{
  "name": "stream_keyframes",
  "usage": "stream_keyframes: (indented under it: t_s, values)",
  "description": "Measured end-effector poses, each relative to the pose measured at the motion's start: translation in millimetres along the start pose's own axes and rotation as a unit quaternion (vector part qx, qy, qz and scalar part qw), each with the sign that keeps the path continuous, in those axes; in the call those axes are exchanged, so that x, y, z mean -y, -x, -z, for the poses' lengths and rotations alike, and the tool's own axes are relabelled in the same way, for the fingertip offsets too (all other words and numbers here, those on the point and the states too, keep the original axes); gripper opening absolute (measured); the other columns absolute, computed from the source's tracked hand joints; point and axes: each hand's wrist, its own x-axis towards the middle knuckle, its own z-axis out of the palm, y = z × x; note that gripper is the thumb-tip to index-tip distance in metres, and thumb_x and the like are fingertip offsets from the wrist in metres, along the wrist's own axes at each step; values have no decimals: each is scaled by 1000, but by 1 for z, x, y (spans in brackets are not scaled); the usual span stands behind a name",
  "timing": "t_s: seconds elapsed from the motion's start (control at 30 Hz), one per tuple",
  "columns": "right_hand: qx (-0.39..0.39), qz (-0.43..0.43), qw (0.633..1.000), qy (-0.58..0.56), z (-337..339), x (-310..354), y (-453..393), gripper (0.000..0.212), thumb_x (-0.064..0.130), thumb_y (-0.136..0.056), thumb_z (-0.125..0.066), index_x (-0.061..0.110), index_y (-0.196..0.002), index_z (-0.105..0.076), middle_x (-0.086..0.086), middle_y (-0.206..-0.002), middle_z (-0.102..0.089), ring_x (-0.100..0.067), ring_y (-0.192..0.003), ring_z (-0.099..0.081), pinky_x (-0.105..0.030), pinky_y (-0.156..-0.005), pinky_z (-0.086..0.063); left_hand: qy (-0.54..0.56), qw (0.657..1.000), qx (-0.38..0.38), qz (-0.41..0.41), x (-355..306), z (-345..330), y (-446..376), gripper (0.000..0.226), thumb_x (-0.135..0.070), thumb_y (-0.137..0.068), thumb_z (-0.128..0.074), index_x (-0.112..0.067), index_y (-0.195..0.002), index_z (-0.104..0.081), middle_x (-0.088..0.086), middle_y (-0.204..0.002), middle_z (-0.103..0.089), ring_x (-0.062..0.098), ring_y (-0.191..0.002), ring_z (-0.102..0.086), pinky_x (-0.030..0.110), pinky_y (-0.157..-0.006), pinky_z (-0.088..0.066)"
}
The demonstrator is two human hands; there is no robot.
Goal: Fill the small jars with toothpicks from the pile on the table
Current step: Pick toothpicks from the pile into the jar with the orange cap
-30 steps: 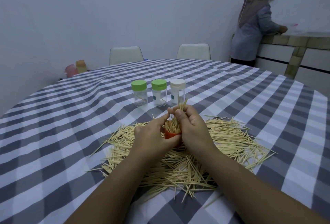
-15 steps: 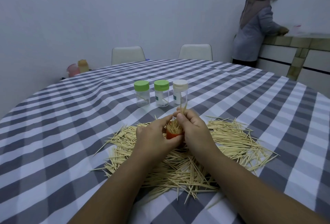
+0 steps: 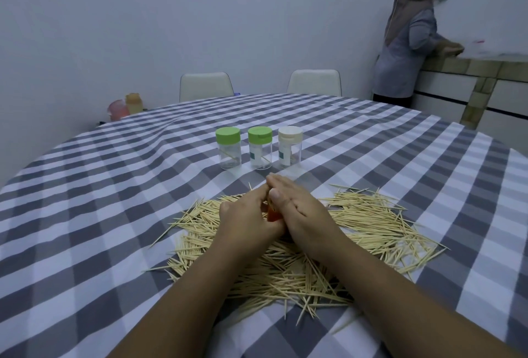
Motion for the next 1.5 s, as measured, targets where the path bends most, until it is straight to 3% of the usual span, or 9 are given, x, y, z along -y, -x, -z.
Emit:
stream_keyframes:
  t_s: [0.1, 0.17, 0.23, 0.33, 0.43, 0.57, 0.83, 1.13, 1.5]
  values:
    - [9, 3, 998, -54, 7, 2, 2, 45, 43, -99, -31, 35, -143, -35, 18, -148, -36, 6, -135, -27, -30, -117, -20, -10, 999, 18, 27, -1, 1, 0, 48, -46, -81, -64, -34, -126, -50, -16, -102, -64, 4, -104, -56, 37, -103, -23]
    - [-25, -18, 990, -141, 14, 4, 2, 41, 40, -99, -33, 38, -140, -37, 16, -145, -40, 2, -133, -34, -21, -109, -30, -39, 998, 31, 47, -3, 2, 1, 70, -54, -80, -64, -33, -141, -38, -12, -118, -62, 9, -118, -49, 34, -104, -19]
    - [-77, -39, 987, -138, 22, 4, 1, 37, 31, -102, -35, 33, -138, -43, 11, -142, -45, 0, -129, -39, -13, -98, -33, -48, 997, 36, 54, -6, 3, 3, 71, -56, -79, -64, -32, -141, -39, -12, -122, -61, 12, -119, -45, 30, -99, -18]
    - [-91, -75, 991, 56, 37, -1, -4, 38, 15, -99, -38, 21, -134, -52, 3, -137, -50, -5, -121, -42, -22, -98, -35, -38, 997, 34, 55, -7, 6, 3, 61, -54, -80, -65, -34, -135, -46, -14, -118, -61, 8, -104, -43, 29, -92, -18]
    - [18, -149, 952, 268, 49, -5, -3, 46, 14, -93, -40, 22, -137, -49, -4, -142, -47, -20, -131, -39, -35, -108, -33, -38, 996, 32, 67, -4, 6, 1, 67, -54, -82, -64, -35, -141, -39, -10, -125, -60, 12, -117, -43, 30, -99, -18]
    - [145, -194, 898, 368, 55, 2, 3, 55, 20, -94, -41, 21, -148, -28, -4, -153, -31, -24, -140, -25, -34, -113, -22, -49, 996, 42, 56, -5, 7, 2, 66, -52, -85, -60, -40, -143, -32, -10, -130, -57, 13, -121, -40, 31, -102, -18]
    - [144, -148, 871, 445, 47, -9, 4, 48, 20, -95, -45, 16, -142, -36, -8, -142, -40, -27, -130, -34, -37, -106, -32, -56, 997, 41, 46, -3, 5, 1, 64, -53, -86, -59, -42, -143, -31, -9, -132, -55, 14, -122, -41, 32, -102, -19]
    - [153, -82, 875, 451, 37, -17, -4, 56, 13, -94, -38, 30, -146, -29, 4, -148, -35, -19, -138, -25, -47, -114, -11, -51, 998, 17, 36, 2, 2, 0, 65, -54, -84, -60, -41, -142, -34, -11, -127, -59, 11, -120, -47, 27, -90, -13]
    - [63, -35, 853, 516, 28, -19, -4, 27, 27, -94, -48, 22, -119, -57, 0, -119, -54, -22, -119, -41, -40, -100, -26, -60, 997, 11, 45, 5, 2, -2, 66, -55, -82, -61, -40, -141, -35, -9, -127, -59, 14, -121, -46, 32, -101, -18]
